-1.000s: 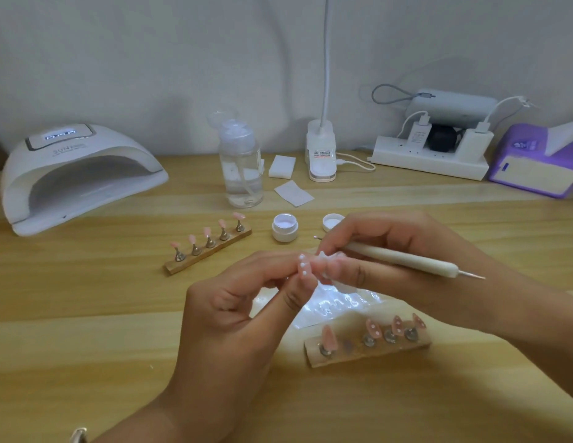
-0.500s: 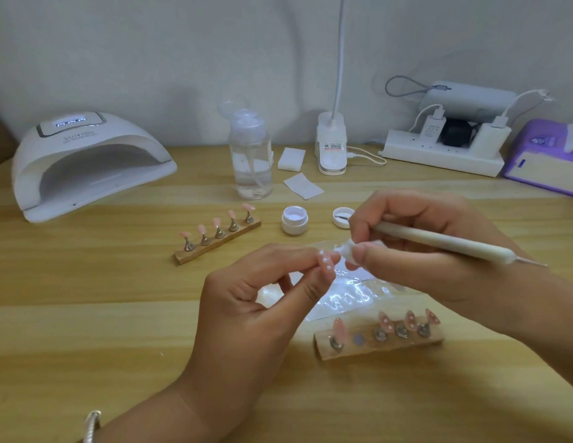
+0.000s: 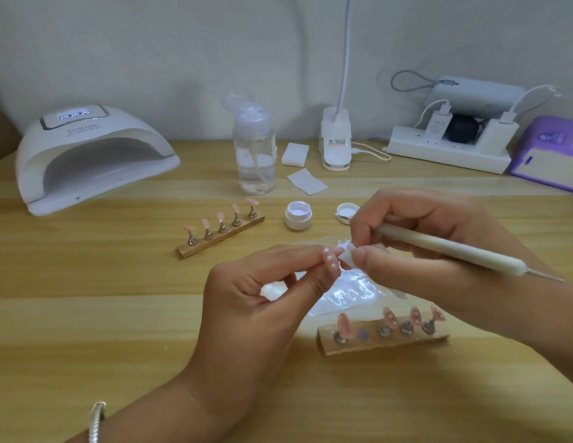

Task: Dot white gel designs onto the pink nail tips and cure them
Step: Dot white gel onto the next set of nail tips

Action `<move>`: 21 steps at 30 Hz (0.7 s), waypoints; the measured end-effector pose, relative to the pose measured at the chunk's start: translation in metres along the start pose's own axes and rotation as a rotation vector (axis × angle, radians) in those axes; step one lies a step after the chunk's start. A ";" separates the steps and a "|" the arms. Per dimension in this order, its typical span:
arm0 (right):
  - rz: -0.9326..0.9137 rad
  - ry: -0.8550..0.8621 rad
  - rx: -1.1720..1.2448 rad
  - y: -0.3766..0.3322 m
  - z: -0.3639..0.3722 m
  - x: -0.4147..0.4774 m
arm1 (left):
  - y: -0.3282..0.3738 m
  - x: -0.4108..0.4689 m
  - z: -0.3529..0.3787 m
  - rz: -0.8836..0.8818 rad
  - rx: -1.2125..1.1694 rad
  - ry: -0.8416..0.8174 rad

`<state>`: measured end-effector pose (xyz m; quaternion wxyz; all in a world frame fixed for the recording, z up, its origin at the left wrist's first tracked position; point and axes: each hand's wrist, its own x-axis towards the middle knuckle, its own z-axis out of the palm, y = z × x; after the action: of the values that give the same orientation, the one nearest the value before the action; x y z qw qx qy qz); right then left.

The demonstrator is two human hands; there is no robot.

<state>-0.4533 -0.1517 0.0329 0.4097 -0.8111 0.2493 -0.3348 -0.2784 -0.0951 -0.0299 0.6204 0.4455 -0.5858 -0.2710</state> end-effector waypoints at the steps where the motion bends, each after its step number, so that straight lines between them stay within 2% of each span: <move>1: 0.000 -0.003 0.001 0.000 0.000 0.000 | 0.000 0.000 0.000 -0.007 -0.004 0.000; 21: 0.022 -0.015 -0.097 -0.002 0.003 0.000 | 0.001 -0.001 0.000 0.024 0.058 -0.060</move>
<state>-0.4501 -0.1491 0.0333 0.3753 -0.8297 0.2710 -0.3119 -0.2786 -0.0940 -0.0292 0.5927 0.4479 -0.6169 -0.2598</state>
